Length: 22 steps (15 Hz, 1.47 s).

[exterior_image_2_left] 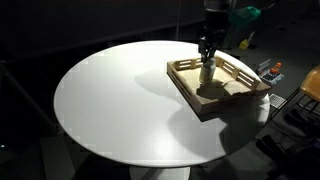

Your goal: Remove the lid from the white bottle

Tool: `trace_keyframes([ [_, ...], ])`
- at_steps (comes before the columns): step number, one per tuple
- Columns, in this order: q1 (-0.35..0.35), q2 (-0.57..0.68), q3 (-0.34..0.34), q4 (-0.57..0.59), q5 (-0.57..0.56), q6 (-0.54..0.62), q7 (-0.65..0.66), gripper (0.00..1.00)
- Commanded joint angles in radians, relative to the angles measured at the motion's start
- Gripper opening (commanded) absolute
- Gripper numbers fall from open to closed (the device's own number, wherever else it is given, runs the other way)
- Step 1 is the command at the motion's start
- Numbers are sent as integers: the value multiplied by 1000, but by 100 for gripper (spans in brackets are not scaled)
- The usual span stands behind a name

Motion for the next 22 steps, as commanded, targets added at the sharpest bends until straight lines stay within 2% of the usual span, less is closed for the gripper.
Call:
trace_keyframes([
  [1, 4, -23, 0, 4, -16, -52, 14, 54],
  [2, 5, -26, 0, 4, -17, -57, 15, 54],
  [3, 5, -28, 0, 4, -18, -62, 16, 47],
  [4, 5, -30, 0, 5, -19, -67, 16, 45],
  [6, 5, -32, -1, 5, -20, -71, 18, 27],
  [8, 5, -32, -2, 6, -21, -72, 19, 19],
  [22, -5, -47, 4, 9, -59, -51, -34, 19],
])
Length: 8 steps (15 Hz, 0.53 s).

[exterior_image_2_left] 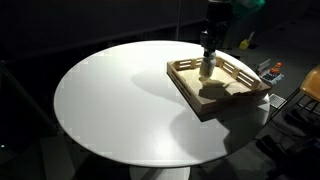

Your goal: Remove the lid from the white bottle

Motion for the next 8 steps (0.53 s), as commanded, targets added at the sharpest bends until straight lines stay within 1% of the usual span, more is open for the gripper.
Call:
trace_keyframes([
  [1, -8, 1, 4, 9, -17, -10, -26, 19],
  [8, -34, 37, 17, 17, 15, 0, -103, 19],
])
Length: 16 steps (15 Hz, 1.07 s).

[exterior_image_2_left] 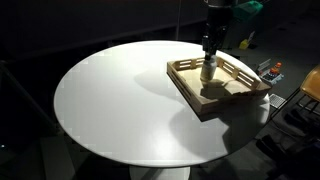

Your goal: Remove the lid from the white bottle

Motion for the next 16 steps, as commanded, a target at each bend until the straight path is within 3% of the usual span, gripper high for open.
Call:
trace_keyframes([
  [1, -23, 17, 13, 17, 14, -4, -39, 20],
  [4, -9, 19, -3, 10, 0, 15, 28, 24],
  [8, -3, 18, -6, -2, -2, 48, 79, 21],
  [12, -31, 16, 25, 2, 14, 41, -54, 22],
  [16, -68, 14, 66, 7, 14, 16, -286, 27],
])
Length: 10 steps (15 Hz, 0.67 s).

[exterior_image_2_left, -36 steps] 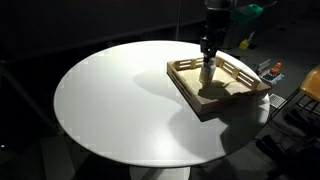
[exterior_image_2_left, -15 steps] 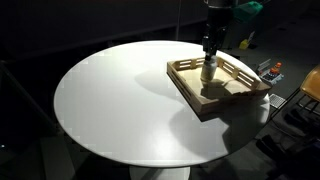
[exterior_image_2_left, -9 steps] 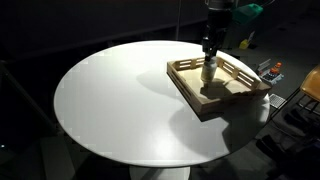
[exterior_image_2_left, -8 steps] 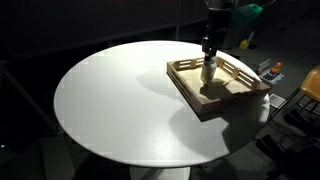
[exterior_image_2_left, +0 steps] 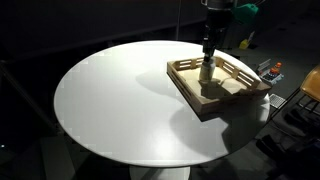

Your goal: Remove the lid from the white bottle

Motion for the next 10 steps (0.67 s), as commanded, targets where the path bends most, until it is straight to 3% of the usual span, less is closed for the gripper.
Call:
trace_keyframes([
  [1, -48, -2, 47, 10, 6, -23, -208, 25],
  [3, -56, -11, 55, 10, -9, -33, -290, 23],
  [6, -62, -28, 59, 5, -15, -37, -365, 39],
  [10, -69, -41, 63, 1, -9, -36, -422, 40],
])
